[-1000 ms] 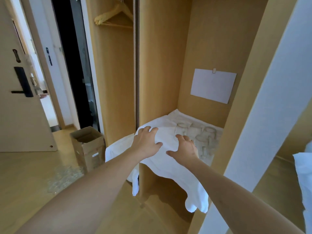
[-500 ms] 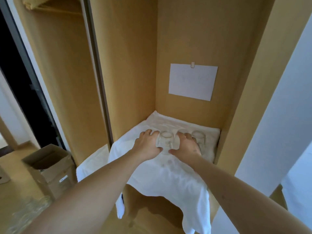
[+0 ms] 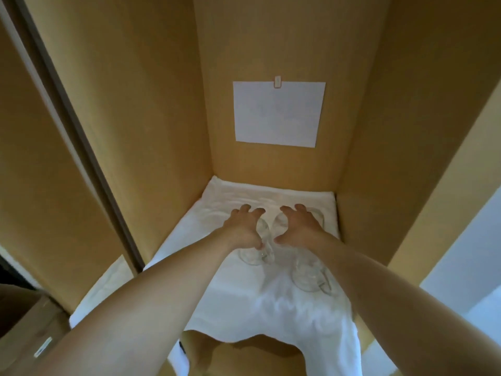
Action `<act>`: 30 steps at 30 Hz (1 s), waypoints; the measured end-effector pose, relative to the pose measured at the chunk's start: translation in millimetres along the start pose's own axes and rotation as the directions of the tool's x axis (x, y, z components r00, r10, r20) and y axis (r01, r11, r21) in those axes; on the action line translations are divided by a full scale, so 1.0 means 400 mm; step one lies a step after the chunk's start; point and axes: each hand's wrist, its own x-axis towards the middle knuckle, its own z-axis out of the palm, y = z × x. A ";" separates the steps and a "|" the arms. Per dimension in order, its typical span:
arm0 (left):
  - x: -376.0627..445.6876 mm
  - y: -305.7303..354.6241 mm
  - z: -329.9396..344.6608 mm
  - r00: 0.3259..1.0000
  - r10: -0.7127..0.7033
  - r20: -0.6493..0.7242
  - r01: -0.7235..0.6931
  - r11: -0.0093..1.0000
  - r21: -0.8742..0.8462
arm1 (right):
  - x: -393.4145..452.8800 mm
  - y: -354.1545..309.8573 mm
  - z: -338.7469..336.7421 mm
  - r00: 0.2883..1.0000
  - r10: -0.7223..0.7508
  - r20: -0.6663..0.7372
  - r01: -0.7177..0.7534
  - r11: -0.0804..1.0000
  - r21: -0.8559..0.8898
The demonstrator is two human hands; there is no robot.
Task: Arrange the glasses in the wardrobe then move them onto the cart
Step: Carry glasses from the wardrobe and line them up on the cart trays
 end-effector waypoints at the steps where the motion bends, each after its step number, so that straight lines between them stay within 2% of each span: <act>1: 0.019 -0.003 0.000 0.999 0.017 0.035 -0.018 0.999 0.026 | 0.012 -0.001 0.003 1.000 0.010 0.024 -0.010 1.000 -0.009; 5: 0.082 -0.011 0.021 0.989 0.068 0.134 -0.086 0.987 0.134 | 0.044 -0.010 0.010 0.995 0.033 0.095 -0.030 0.999 -0.030; 10: 0.138 -0.023 0.047 0.974 0.096 0.205 -0.126 0.982 0.140 | 0.068 -0.014 0.014 0.994 0.044 0.099 -0.039 0.998 -0.046; 17: 0.166 -0.054 0.038 0.969 0.191 0.154 -0.198 0.980 0.027 | 0.078 0.000 0.013 0.998 0.046 0.044 -0.047 0.999 0.024; 22: 0.155 -0.067 0.010 0.974 0.183 0.133 -0.187 0.982 0.020 | 0.076 -0.008 0.011 1.000 0.024 0.006 -0.024 0.999 0.040; 26: 0.132 -0.104 -0.025 0.988 0.128 0.090 -0.128 0.992 0.001 | 0.072 -0.017 -0.007 0.994 0.041 -0.099 -0.036 0.998 0.061; 30: 0.097 -0.124 -0.080 1.000 0.010 -0.028 -0.013 0.994 -0.112 | 0.046 -0.029 -0.042 0.948 0.050 -0.314 -0.007 0.991 0.137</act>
